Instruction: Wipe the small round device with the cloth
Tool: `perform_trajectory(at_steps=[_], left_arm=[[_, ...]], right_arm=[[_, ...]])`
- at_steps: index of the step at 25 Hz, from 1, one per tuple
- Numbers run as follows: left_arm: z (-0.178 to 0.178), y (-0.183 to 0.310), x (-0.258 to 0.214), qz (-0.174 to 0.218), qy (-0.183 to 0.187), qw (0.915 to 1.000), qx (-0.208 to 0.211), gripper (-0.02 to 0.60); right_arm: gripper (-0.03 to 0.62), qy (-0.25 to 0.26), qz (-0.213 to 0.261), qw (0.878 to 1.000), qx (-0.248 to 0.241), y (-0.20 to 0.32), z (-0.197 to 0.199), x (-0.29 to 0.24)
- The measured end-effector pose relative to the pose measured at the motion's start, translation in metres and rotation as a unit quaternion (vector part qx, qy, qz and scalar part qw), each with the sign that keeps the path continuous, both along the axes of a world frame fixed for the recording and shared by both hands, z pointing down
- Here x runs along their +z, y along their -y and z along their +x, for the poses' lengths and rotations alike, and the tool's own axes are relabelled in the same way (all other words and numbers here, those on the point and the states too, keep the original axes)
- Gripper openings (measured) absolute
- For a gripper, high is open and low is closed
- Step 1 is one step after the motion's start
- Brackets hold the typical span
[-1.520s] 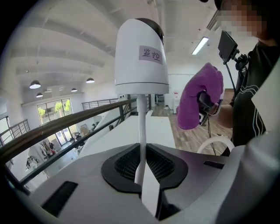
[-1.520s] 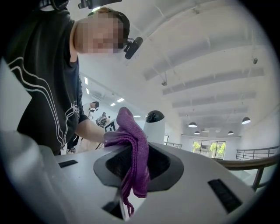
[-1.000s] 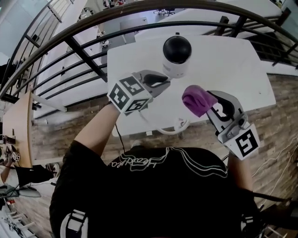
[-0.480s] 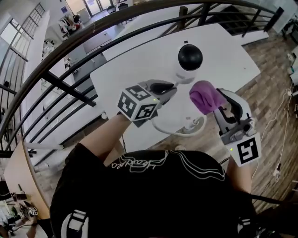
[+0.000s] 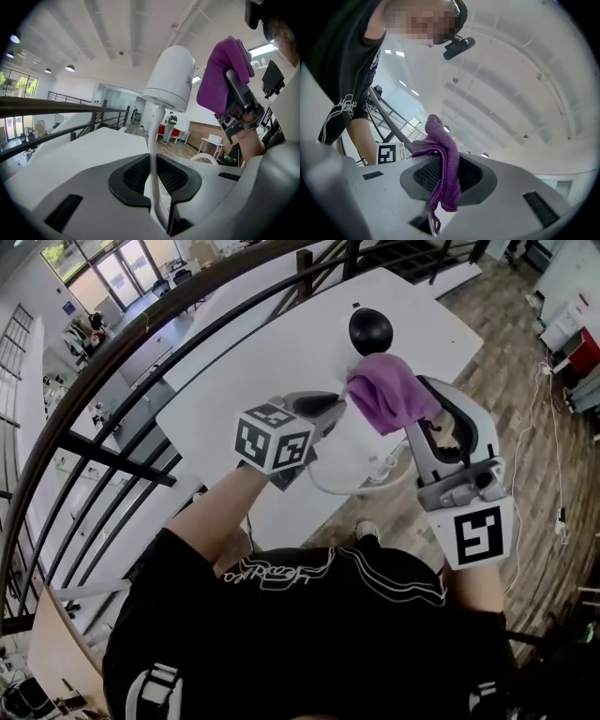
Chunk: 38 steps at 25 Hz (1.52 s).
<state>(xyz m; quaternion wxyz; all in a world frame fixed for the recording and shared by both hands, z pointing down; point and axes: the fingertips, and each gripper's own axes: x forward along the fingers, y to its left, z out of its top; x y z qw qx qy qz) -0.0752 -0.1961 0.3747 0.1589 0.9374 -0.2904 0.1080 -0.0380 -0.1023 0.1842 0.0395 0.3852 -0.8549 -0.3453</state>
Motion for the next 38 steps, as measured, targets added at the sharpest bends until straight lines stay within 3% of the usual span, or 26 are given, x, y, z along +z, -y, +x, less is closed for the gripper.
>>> perform_trajectory(at_steps=[5, 12, 29, 38], left_arm=[[0.003, -0.002, -0.005, -0.003, -0.008, 0.9999, 0.010, 0.051], [0.004, -0.004, -0.006, -0.004, -0.010, 0.9996, 0.025, 0.052], [0.006, 0.001, -0.005, -0.015, -0.039, 0.9981, 0.044, 0.051], [0.005, 0.000, -0.001, -0.017, -0.060, 0.9970, 0.046, 0.051]], right_arm=[[0.072, 0.013, 0.015, 0.999, 0.036, 0.005, -0.016, -0.018], [0.072, -0.018, 0.030, 0.996, 0.083, 0.017, -0.033, -0.012], [0.072, -0.045, -0.013, 0.994, 0.097, 0.037, -0.051, 0.031], [0.072, -0.043, -0.053, 0.995, 0.076, 0.039, -0.053, 0.060]])
